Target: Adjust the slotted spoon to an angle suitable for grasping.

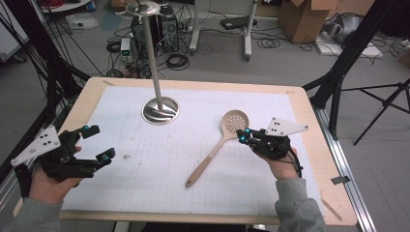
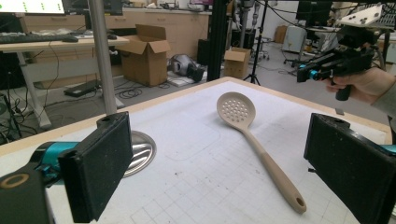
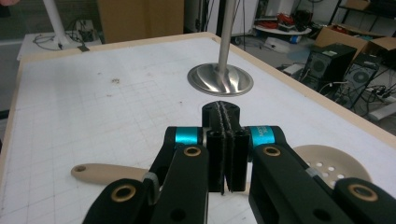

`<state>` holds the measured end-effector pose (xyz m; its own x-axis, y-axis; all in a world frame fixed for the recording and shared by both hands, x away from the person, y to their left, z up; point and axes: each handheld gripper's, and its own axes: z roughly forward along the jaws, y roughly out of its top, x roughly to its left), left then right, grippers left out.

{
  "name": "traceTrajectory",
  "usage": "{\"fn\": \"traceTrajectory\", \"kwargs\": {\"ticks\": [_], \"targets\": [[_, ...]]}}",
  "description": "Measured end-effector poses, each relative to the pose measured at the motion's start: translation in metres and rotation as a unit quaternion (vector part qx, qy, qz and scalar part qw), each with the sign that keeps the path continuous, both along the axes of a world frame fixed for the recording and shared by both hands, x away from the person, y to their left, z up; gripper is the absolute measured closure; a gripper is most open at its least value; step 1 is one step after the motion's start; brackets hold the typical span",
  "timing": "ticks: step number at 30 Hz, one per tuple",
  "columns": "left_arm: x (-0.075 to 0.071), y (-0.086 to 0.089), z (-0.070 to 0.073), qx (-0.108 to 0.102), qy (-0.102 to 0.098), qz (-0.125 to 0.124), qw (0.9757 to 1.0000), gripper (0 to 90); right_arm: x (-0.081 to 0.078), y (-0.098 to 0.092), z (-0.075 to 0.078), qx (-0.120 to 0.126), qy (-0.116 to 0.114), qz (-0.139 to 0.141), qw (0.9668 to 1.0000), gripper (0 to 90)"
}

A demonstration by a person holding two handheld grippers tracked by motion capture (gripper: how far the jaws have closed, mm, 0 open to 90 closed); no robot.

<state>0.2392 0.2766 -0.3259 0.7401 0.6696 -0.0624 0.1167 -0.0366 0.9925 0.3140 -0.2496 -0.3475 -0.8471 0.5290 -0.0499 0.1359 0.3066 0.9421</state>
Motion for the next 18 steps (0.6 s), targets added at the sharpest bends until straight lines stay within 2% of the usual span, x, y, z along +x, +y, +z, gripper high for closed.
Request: {"fn": "traceTrajectory", "kwargs": {"ticks": [6,13,16,18], "targets": [[-0.001,0.000,-0.001,0.003,0.001,-0.001,1.0000,8.4,0.008,0.003,-0.011,0.005,0.018,0.002,0.9998,89.3],[-0.003,0.004,-0.003,0.002,0.003,0.005,1.0000,8.4,0.017,0.013,-0.020,-0.013,0.030,0.009,0.9994,89.4],[-0.003,0.006,-0.004,0.004,0.003,0.008,1.0000,8.4,0.020,0.015,-0.022,-0.014,0.030,0.008,0.9994,89.4],[-0.004,0.007,-0.004,0.004,0.003,0.010,0.9999,8.4,0.024,0.016,-0.025,-0.013,0.039,0.009,0.9991,89.4]]}}
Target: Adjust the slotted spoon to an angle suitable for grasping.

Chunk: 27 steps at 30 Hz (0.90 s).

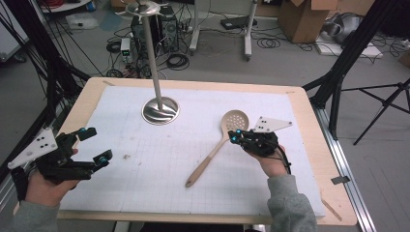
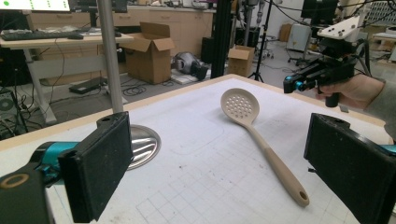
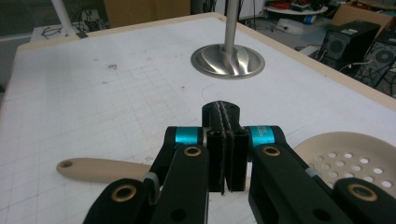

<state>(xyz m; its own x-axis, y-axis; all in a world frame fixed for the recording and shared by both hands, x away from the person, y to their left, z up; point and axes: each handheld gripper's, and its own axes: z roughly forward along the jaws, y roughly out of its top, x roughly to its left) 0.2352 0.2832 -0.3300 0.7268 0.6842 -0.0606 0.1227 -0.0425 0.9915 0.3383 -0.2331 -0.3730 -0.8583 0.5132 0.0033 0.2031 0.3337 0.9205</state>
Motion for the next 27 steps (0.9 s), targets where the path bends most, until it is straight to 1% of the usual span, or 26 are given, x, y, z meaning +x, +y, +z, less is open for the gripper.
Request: {"fn": "traceTrajectory", "kwargs": {"ticks": [1,5,7,8,9,11,13,14,15,16,17,19,21,23,24,26,27], "targets": [[0.000,0.000,0.000,0.000,0.000,0.000,1.0000,8.4,0.000,0.000,0.000,0.000,0.000,0.000,1.0000,89.4],[-0.001,0.000,0.000,0.002,0.000,0.001,1.0000,8.4,0.007,0.004,-0.007,-0.002,0.015,0.007,0.9999,89.4],[-0.001,0.000,0.000,0.001,0.000,0.000,1.0000,8.4,0.009,0.006,-0.008,-0.005,0.016,0.010,0.9998,89.5],[-0.001,0.000,0.000,0.003,0.001,-0.001,1.0000,8.4,0.011,0.008,-0.011,-0.010,0.019,0.015,0.9996,89.5],[-0.001,0.000,0.000,0.003,0.001,-0.001,1.0000,8.4,0.011,0.008,-0.011,-0.010,0.019,0.015,0.9996,89.5],[-0.002,-0.001,-0.001,0.004,0.004,-0.002,1.0000,8.4,0.014,0.014,-0.015,-0.018,0.021,0.027,0.9993,89.5],[-0.002,-0.002,-0.002,0.005,0.003,-0.004,1.0000,8.4,0.014,0.016,-0.016,-0.021,0.024,0.029,0.9991,89.5],[-0.002,-0.002,-0.002,0.006,0.005,-0.005,1.0000,8.4,0.015,0.018,-0.017,-0.025,0.022,0.033,0.9989,89.5],[-0.002,-0.002,-0.002,0.007,0.005,-0.005,1.0000,8.4,0.017,0.022,-0.019,-0.031,0.025,0.038,0.9985,89.5],[-0.002,-0.002,-0.002,0.007,0.006,-0.005,0.9999,8.4,0.018,0.024,-0.020,-0.034,0.024,0.039,0.9984,89.5],[-0.003,-0.002,-0.002,0.007,0.005,-0.005,1.0000,8.4,0.018,0.025,-0.022,-0.037,0.031,0.041,0.9980,89.5],[-0.003,-0.002,-0.003,0.006,0.006,-0.004,1.0000,8.4,0.019,0.027,-0.023,-0.040,0.030,0.042,0.9978,89.5],[-0.003,-0.001,-0.003,0.008,0.006,-0.004,0.9999,8.4,0.022,0.031,-0.029,-0.052,0.040,0.045,0.9969,89.5],[-0.004,-0.001,-0.003,0.008,0.007,-0.005,0.9999,8.4,0.023,0.033,-0.030,-0.055,0.041,0.046,0.9966,89.5],[-0.004,-0.001,-0.004,0.009,0.008,-0.004,0.9999,8.4,0.025,0.036,-0.033,-0.062,0.043,0.048,0.9960,89.5],[-0.004,-0.001,-0.004,0.009,0.009,-0.004,0.9999,8.4,0.026,0.038,-0.036,-0.066,0.048,0.050,0.9954,89.5],[-0.005,0.000,-0.004,0.010,0.010,-0.003,0.9999,8.4,0.027,0.038,-0.037,-0.066,0.046,0.051,0.9954,89.5]]}}
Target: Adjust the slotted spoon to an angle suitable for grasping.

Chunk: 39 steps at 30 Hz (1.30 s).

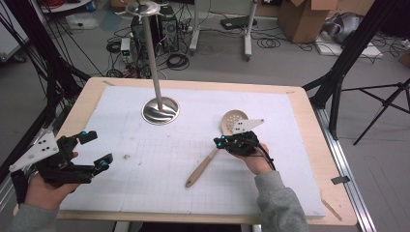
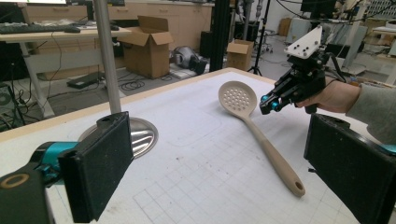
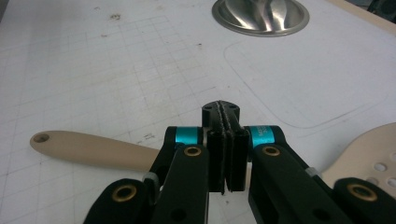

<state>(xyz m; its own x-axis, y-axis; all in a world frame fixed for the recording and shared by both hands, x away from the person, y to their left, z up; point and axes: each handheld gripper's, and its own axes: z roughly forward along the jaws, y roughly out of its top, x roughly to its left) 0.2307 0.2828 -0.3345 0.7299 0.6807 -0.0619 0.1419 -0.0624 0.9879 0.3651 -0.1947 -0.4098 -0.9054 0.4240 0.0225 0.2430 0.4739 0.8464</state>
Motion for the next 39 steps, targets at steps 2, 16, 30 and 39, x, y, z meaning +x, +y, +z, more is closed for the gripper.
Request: {"fn": "traceTrajectory", "kwargs": {"ticks": [2,16,30,39], "targets": [[0.000,0.001,-0.001,0.000,0.001,0.001,1.0000,8.4,0.001,0.001,-0.002,0.000,0.004,0.002,1.0000,89.5],[-0.003,0.004,-0.001,0.001,0.002,0.005,1.0000,8.4,0.010,0.009,-0.017,-0.019,0.020,0.004,0.9996,89.5],[-0.004,0.004,-0.003,-0.001,0.004,0.006,1.0000,8.4,0.016,0.014,-0.026,-0.041,0.025,0.000,0.9988,89.4],[-0.005,0.005,-0.005,0.002,0.009,0.007,0.9999,8.4,0.022,0.011,-0.030,-0.041,0.028,-0.010,0.9987,89.5]]}}
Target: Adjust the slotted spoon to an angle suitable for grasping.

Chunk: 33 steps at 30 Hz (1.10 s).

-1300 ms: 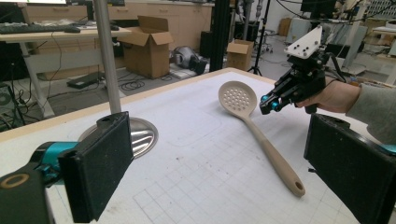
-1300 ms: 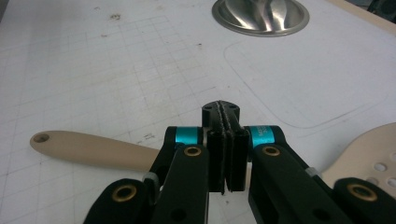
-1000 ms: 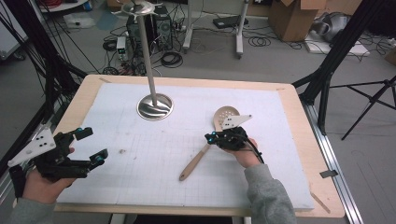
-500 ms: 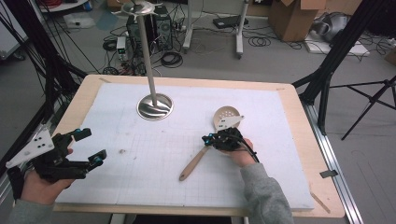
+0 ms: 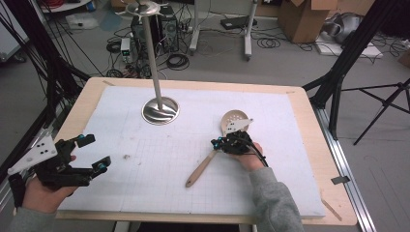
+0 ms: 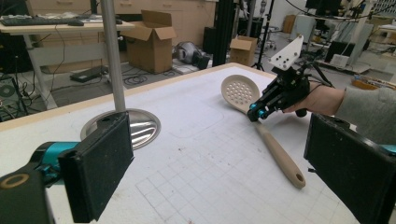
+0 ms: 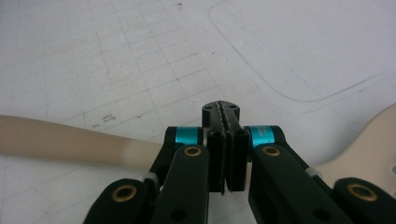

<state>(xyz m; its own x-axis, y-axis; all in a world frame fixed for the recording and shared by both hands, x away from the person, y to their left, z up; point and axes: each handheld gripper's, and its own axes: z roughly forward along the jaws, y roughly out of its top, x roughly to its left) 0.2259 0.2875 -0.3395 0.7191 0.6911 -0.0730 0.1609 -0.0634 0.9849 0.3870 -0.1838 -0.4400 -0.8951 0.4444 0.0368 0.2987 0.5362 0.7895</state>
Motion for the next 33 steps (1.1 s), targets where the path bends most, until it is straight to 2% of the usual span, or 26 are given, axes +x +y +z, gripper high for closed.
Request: {"fn": "traceTrajectory", "kwargs": {"ticks": [13,33], "targets": [[-0.002,0.002,0.000,0.000,0.000,0.002,1.0000,8.5,0.004,0.009,-0.004,-0.017,-0.001,0.002,0.9999,89.4],[-0.003,0.006,0.001,-0.001,0.000,0.005,1.0000,8.5,-0.001,0.007,-0.003,-0.043,-0.002,-0.021,0.9989,89.6]]}}
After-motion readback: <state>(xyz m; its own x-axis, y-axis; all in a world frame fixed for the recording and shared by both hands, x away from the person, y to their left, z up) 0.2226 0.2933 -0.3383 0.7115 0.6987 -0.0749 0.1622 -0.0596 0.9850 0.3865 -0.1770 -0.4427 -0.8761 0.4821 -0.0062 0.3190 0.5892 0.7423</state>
